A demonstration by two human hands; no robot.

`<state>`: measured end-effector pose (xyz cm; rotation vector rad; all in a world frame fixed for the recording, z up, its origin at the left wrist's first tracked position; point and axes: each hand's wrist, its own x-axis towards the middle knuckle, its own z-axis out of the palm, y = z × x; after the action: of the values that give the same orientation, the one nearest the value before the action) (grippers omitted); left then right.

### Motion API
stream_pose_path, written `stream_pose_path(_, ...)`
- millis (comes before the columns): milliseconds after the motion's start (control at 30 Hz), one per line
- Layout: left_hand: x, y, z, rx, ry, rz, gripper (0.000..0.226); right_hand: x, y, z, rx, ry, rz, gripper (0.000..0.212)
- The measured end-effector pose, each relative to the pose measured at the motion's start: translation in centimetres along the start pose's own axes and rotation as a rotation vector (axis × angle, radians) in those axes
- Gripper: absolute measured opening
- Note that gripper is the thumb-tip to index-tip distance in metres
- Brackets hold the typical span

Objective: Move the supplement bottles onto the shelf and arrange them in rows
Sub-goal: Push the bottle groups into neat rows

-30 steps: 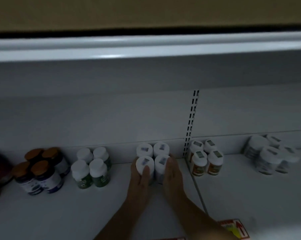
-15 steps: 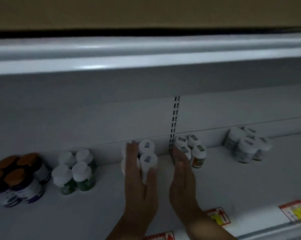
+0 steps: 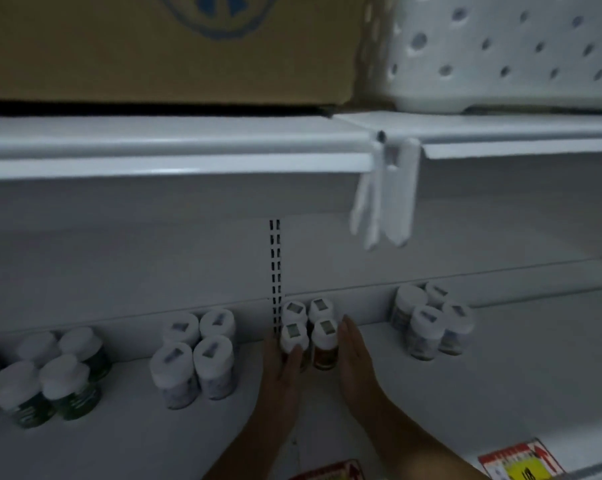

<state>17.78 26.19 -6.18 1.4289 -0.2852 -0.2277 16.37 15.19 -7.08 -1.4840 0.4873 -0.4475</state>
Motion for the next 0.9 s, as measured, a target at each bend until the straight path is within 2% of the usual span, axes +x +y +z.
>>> stream_pose_path(100,1.4,-1.8,1.2,-0.068,0.084,0.01,0.05,1.1,0.8,-0.1,0.045,-0.132,0.011,0.031)
stream_pose_path(167,1.8,-2.9,1.5,-0.108,0.097,0.04,0.051,1.6,1.6,-0.1,0.057,-0.148,0.006,0.026)
stream_pose_path(300,2.0,-2.8,2.0,-0.078,0.094,0.038,0.044,2.1,2.4,-0.1,0.012,-0.146,-0.011,0.039)
stream_pose_path(500,2.6,-3.0,1.6,-0.026,0.082,-0.025,0.05,2.1,2.5,0.2,-0.064,-0.102,-0.063,0.037)
stream_pose_path(600,2.4,-2.3,1.9,-0.04,0.09,-0.019,0.056,1.8,1.8,0.2,-0.1,-0.097,-0.084,0.062)
stream_pose_path(667,2.0,-1.4,1.8,-0.049,0.107,-0.019,0.066,1.2,1.0,-0.1,-0.031,-0.103,-0.05,0.042)
stream_pose_path(700,1.7,-1.1,1.7,-0.034,0.151,-0.018,0.069,0.8,0.7,-0.5,-0.002,-0.12,-0.022,0.04)
stream_pose_path(800,0.0,0.6,1.8,0.164,0.374,0.188,0.056,-0.9,0.5,-2.7,-0.01,-0.067,-0.051,0.048)
stream_pose_path(867,-0.7,1.5,3.1,0.328,0.377,0.399,0.067,-2.4,-0.4,-4.3,-0.142,0.021,-0.154,0.07)
stream_pose_path(900,-0.8,1.7,4.3,0.312,0.303,0.437,0.065,-3.0,-0.8,-5.2,-0.175,0.068,-0.196,0.071)
